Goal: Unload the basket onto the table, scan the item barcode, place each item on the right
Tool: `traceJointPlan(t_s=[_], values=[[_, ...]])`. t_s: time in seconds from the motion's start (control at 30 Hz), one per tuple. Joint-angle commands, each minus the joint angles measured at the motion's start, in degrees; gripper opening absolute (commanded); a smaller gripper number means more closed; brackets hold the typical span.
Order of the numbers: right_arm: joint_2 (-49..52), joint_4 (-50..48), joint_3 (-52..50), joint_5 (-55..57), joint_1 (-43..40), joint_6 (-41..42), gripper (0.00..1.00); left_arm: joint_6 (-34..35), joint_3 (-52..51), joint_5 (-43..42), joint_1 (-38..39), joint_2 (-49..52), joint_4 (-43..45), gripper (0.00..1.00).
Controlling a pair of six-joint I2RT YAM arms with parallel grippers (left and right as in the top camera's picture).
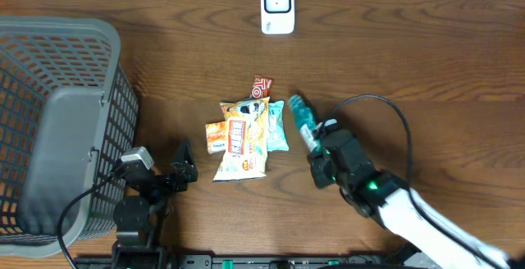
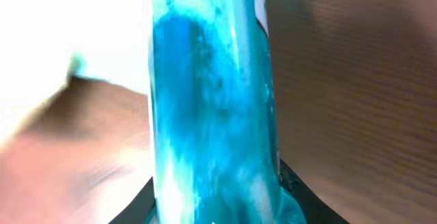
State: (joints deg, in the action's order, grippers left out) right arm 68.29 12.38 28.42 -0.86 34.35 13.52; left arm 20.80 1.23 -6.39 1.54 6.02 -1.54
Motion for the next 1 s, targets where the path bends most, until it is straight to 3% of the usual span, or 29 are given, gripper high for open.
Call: traceJointPlan(t_s=[0.0, 0.37, 0.63, 0.97], values=[[-8.57, 3.78, 2.6, -16.46, -0.02, -7.93, 0.01, 0.52, -1.01, -0.17, -0.24, 0.0, -1.86, 0.98], [-28.87, 17.05, 2.6, -41.33, -0.02, -10.64, 0.01, 0.52, -1.01, -0.17, -0.24, 0.0, -1.86, 0.98], [-30.03, 16.15, 2.62, -60.17, -0.04, -3.76, 0.01, 0.52, -1.01, -0.17, -0.24, 0.0, -1.86, 0.98], [-30.03, 15.78, 2.62, -56.65, -0.66, -0.94, 0.01, 0.52, -1.01, -0.17, -0.24, 0.0, -1.86, 0.98]])
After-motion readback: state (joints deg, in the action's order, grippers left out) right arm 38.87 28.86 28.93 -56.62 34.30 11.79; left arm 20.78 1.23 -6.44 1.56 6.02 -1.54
